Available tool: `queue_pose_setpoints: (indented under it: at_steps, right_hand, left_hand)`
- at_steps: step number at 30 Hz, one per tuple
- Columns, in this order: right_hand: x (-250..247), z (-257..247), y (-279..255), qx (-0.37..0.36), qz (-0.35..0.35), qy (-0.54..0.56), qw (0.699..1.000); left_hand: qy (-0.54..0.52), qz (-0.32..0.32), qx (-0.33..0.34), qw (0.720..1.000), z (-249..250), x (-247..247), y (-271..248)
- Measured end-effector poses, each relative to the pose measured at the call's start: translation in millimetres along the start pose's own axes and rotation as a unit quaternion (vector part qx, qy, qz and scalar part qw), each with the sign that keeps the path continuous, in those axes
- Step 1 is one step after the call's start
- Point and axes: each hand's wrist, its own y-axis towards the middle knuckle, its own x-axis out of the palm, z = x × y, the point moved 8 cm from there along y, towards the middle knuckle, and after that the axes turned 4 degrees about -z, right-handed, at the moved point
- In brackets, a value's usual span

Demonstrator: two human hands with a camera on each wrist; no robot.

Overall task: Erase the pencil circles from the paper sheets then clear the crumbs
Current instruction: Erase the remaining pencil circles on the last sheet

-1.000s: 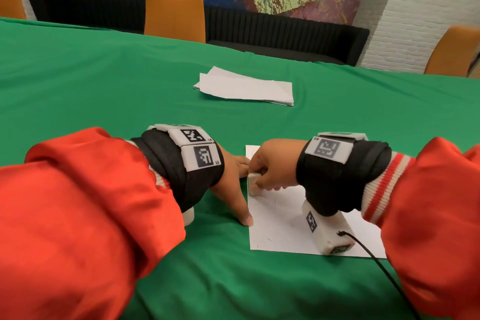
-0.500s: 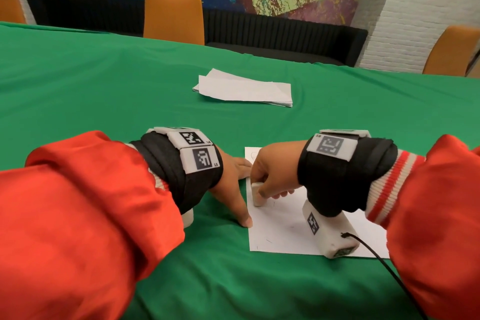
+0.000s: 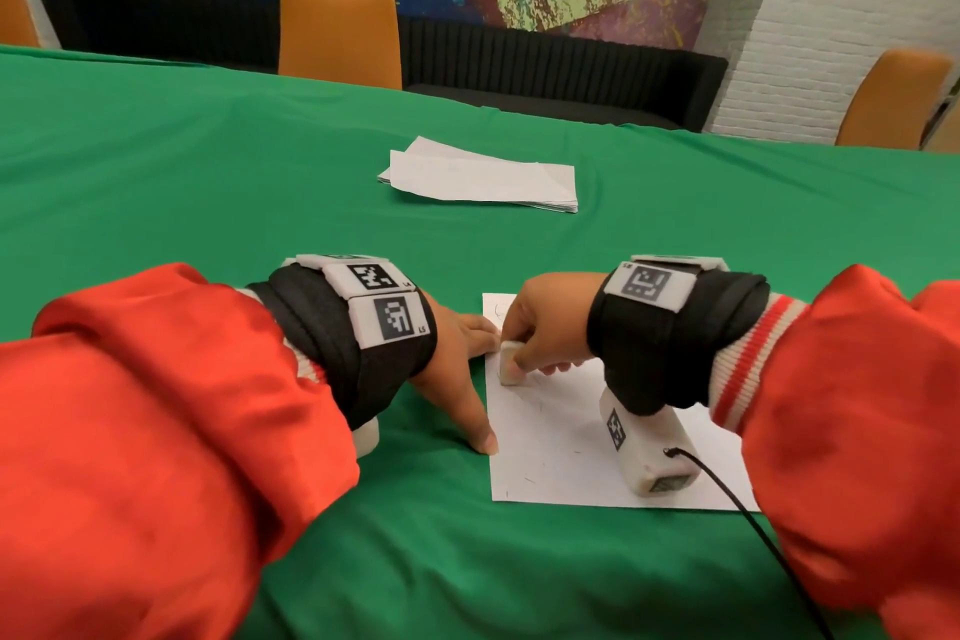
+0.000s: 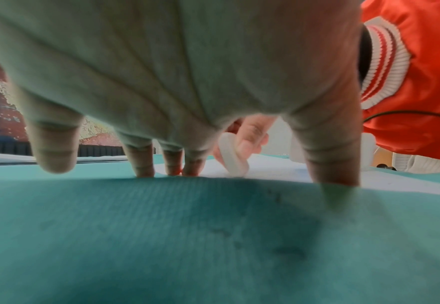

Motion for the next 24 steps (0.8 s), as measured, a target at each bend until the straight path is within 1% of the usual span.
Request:
queue_pose_setpoints:
  at_steps: [3,4,8,9,13,18,22,24]
  right_hand:
    - [6,-2,-3,0.0,-0.042,-0.008,0.999]
    - [6,-2,-3,0.0,-0.046,-0.014,0.999]
    - [-1,-1,0,0.005,-0.009,-0.035,0.999]
    - [-1,-1,-1,0.007,-0.008,-0.037,0.999]
    - [5,-5,-5,0.005,-0.054,-0.046,0.997]
    - [1,-1,-3,0.013,-0.026,-0.036,0.999]
    - [9,-1,-7,0.007,-0.078,-0.027,0.997]
    - [6,0,-6,0.008,-0.061,-0.022,0.998]
  left_hand:
    - [-0.006,0.0,0.002,1.0,-1,0,1]
    - [-0.007,-0.001,0.001,1.0,-2,1,1]
    - [0.003,-0.004,-0.005,1.0,-1,0,-1]
    - [0.005,-0.003,-0.006,1.0,0,0,-1]
    - [0.0,-0.005,-0.003,1.0,-1,0,0]
    - [0.0,-0.001,-0.005,1.0,-1,0,-1]
    - [0.0,-0.003,-0.005,1.0,-2,1,0]
    - [0.0,-0.003,-0.007,1.0,-2,0,-1]
